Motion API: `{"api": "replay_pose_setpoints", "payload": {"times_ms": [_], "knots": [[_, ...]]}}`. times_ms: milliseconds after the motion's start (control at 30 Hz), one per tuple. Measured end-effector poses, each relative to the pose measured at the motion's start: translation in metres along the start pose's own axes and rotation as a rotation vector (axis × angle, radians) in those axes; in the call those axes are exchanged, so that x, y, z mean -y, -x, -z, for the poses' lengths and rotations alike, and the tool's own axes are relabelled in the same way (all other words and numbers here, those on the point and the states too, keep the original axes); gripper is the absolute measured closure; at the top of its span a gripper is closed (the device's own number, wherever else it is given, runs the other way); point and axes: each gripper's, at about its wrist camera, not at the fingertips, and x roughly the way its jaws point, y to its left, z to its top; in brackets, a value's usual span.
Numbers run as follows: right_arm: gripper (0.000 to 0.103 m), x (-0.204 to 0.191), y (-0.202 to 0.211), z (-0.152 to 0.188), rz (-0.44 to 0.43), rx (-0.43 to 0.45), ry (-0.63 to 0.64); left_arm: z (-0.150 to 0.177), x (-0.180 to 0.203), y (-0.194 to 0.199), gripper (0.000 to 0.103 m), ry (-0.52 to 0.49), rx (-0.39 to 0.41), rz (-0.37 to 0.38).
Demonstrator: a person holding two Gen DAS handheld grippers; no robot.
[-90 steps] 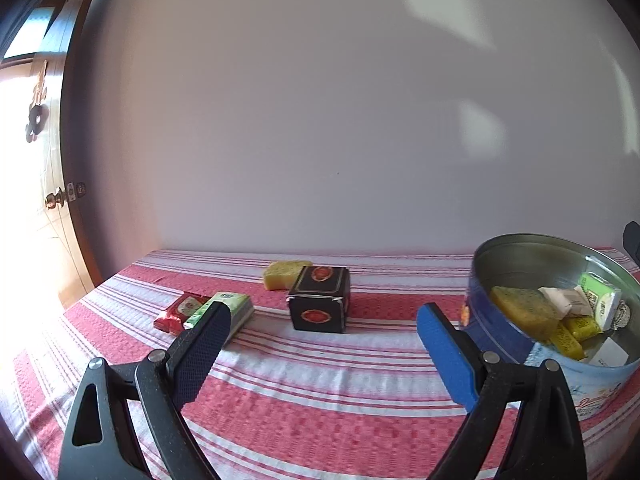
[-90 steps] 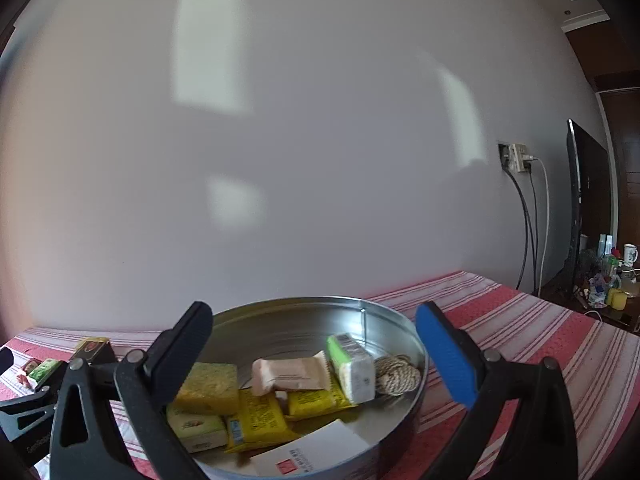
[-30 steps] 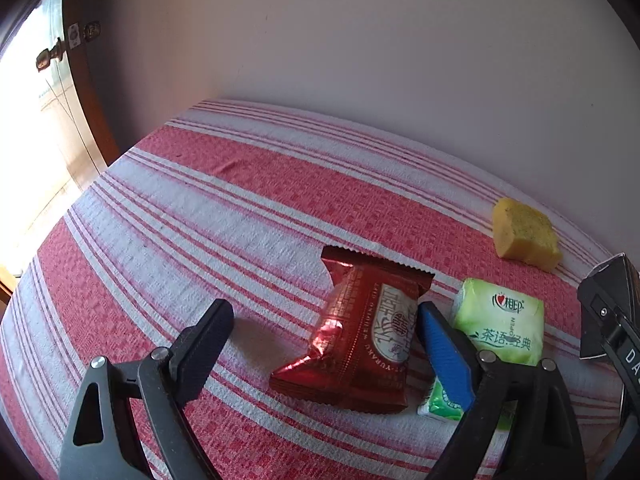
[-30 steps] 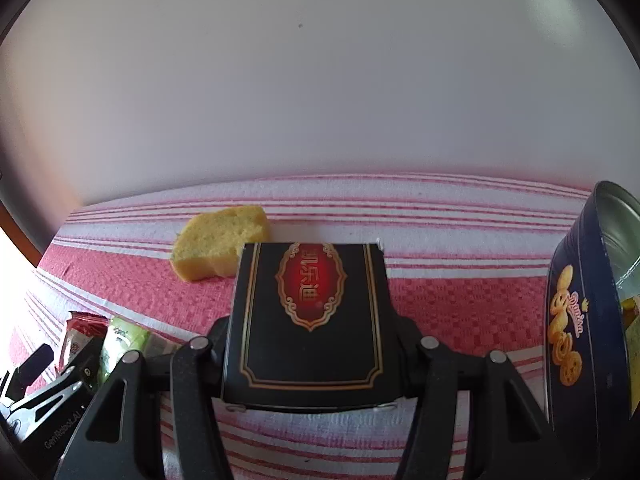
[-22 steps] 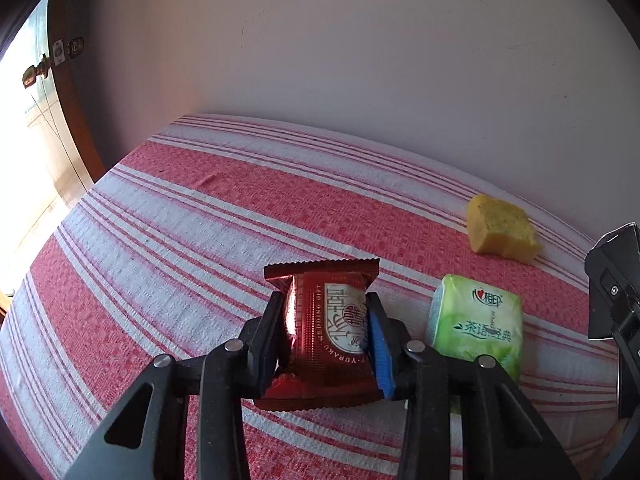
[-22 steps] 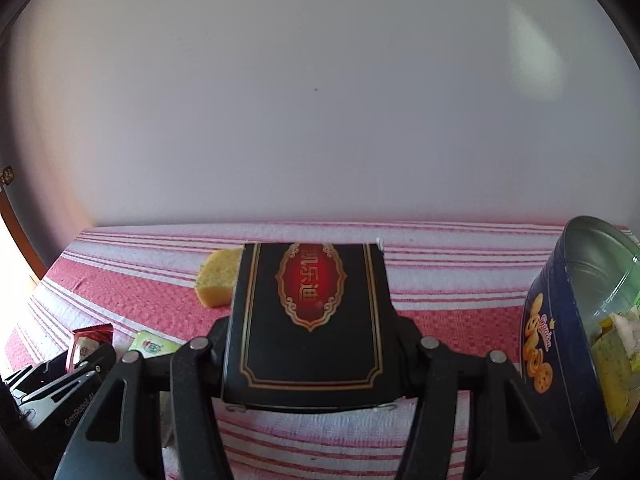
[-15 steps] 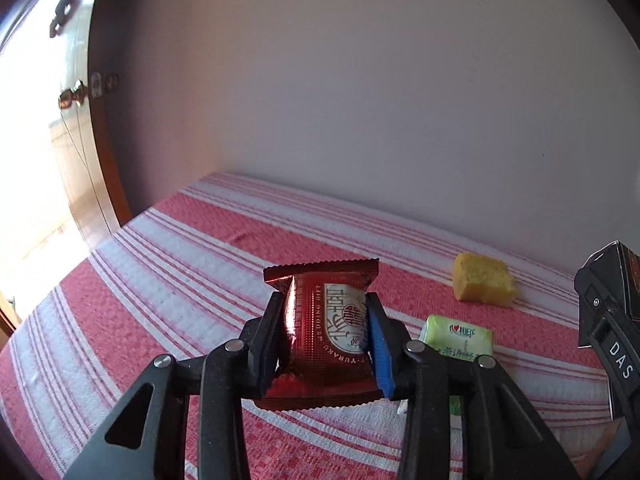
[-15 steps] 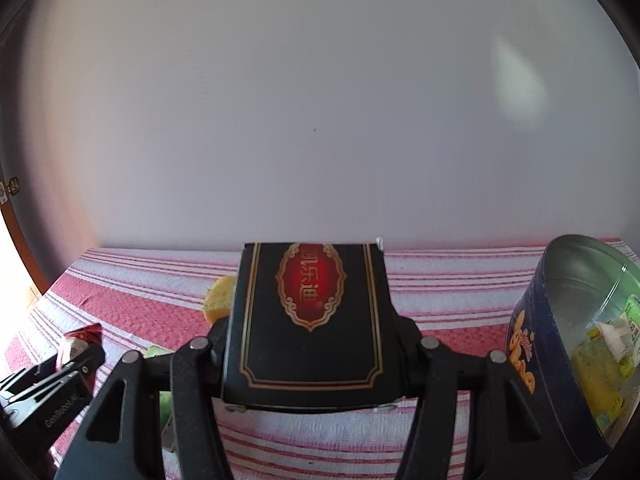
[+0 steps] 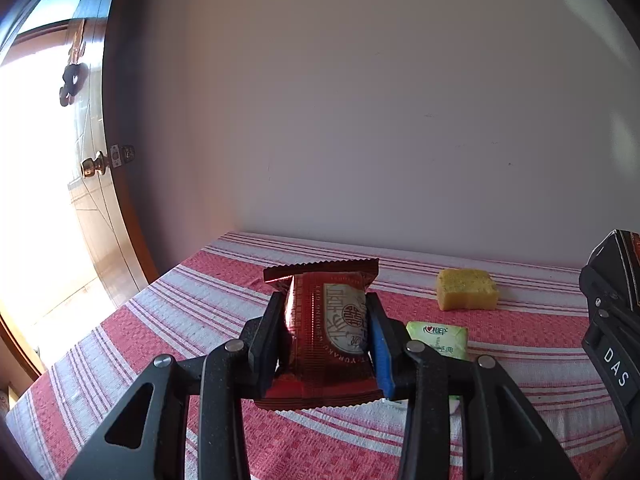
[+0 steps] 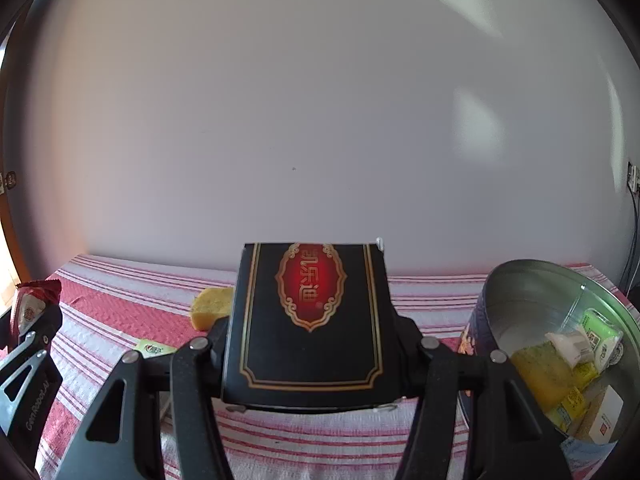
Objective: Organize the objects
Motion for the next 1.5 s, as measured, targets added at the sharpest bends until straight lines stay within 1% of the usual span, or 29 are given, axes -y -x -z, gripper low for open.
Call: {"api": "replay_pose_setpoints", "payload": {"times_ms": [200, 333, 367, 400, 667, 933, 1233, 1500], "knots": [[0.045, 0.019, 0.023, 0.007, 0.006, 0.01, 0.011, 0.005, 0.0, 0.011, 0.061, 0.014, -0.001, 0.003], [0.045, 0.019, 0.03, 0.012, 0.008, 0.012, 0.014, 0.01, 0.004, 0.022, 0.061, 0.019, 0.003, 0.005], [0.045, 0.008, 0.025, 0.013, 0.01, 0.011, 0.013, 0.011, 0.006, 0.026, 0.061, 0.019, 0.007, 0.004], [0.045, 0.007, 0.028, 0.014, 0.011, 0.011, 0.012, 0.012, 0.008, 0.029, 0.061, 0.018, 0.011, 0.002], [0.045, 0.015, 0.045, 0.022, 0.017, 0.008, 0.009, 0.02, 0.017, 0.055, 0.061, 0.027, 0.038, -0.005], [0.045, 0.019, 0.06, 0.031, 0.008, 0.015, 0.028, 0.025, 0.019, 0.067, 0.061, 0.047, 0.036, 0.011], [0.045, 0.038, 0.08, 0.044, -0.022, 0.012, 0.059, 0.035, 0.037, 0.086, 0.061, 0.029, 0.038, 0.033], [0.045, 0.064, 0.099, 0.05, -0.027, 0.04, 0.103, 0.041, 0.055, 0.097, 0.061, 0.024, 0.02, 0.066]]}}
